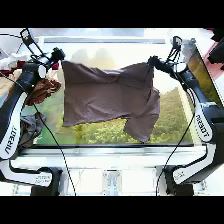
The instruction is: Fold the shirts.
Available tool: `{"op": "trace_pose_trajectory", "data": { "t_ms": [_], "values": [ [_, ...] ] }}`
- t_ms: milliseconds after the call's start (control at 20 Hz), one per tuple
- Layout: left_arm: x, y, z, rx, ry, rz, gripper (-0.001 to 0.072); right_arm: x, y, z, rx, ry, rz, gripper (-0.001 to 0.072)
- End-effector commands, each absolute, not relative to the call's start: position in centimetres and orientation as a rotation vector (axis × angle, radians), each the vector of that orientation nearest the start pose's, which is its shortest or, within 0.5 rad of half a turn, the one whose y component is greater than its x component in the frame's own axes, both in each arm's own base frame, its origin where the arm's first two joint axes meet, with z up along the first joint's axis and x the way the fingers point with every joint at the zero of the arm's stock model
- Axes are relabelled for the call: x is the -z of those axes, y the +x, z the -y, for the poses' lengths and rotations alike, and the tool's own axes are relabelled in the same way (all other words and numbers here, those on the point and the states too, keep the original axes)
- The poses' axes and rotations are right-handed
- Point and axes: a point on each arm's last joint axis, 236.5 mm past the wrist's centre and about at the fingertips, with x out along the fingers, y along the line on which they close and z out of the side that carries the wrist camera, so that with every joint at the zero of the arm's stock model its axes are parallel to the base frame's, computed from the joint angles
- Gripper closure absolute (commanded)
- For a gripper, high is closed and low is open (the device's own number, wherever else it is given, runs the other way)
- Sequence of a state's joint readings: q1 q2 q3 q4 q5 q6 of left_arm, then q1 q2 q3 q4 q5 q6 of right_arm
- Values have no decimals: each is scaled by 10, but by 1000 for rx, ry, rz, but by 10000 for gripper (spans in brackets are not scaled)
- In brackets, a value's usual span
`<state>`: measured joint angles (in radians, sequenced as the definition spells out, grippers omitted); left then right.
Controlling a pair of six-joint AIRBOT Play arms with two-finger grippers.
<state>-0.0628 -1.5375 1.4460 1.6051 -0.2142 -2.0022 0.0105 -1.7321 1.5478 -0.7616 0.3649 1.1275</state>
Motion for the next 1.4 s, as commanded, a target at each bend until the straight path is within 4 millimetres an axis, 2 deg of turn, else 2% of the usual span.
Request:
{"op": "trace_pose_trajectory", "data": {
  "t_ms": [0,100,150,200,250,300,350,450,500,550,600,700,850,1050,1250,1350],
  "values": [
    [-210,611,38,24,-438,-177,161,-112,639,-42,-154,357,-404,292],
    [-275,582,33,41,-379,-88,161,-146,614,-1,-139,265,-424,308],
    [-296,560,29,34,-288,-98,161,-153,594,25,-110,255,-476,308],
    [-302,537,22,8,-188,-150,161,-151,569,57,-62,245,-556,308],
    [-294,513,7,-42,-106,-236,162,-140,540,84,-20,263,-653,307],
    [-274,492,-6,-87,-59,-317,163,-124,512,99,-12,281,-747,307],
    [-242,470,-18,-126,-56,-401,163,-101,483,107,-12,322,-844,307],
    [-160,423,-27,-194,-219,-537,164,-47,433,103,-30,443,-1028,307],
    [-116,396,-25,-236,-343,-599,164,-21,412,93,-47,506,-1102,307],
    [-82,373,-19,-264,-470,-641,163,1,395,77,-86,562,-1154,307],
    [-56,354,-13,-283,-572,-673,164,15,385,59,-126,631,-1179,306],
    [-25,324,0,-297,-687,-745,163,34,372,27,-203,761,-1189,306],
    [-10,303,17,-288,-749,-868,162,60,352,15,-192,818,-1232,306],
    [-12,301,37,-220,-795,-900,163,85,336,2,-175,885,-1244,306],
    [-13,302,38,-214,-801,-897,163,100,335,-20,-182,894,-1220,306],
    [-13,302,39,-205,-786,-899,163,101,343,-31,-185,864,-1205,306]
  ]
}}
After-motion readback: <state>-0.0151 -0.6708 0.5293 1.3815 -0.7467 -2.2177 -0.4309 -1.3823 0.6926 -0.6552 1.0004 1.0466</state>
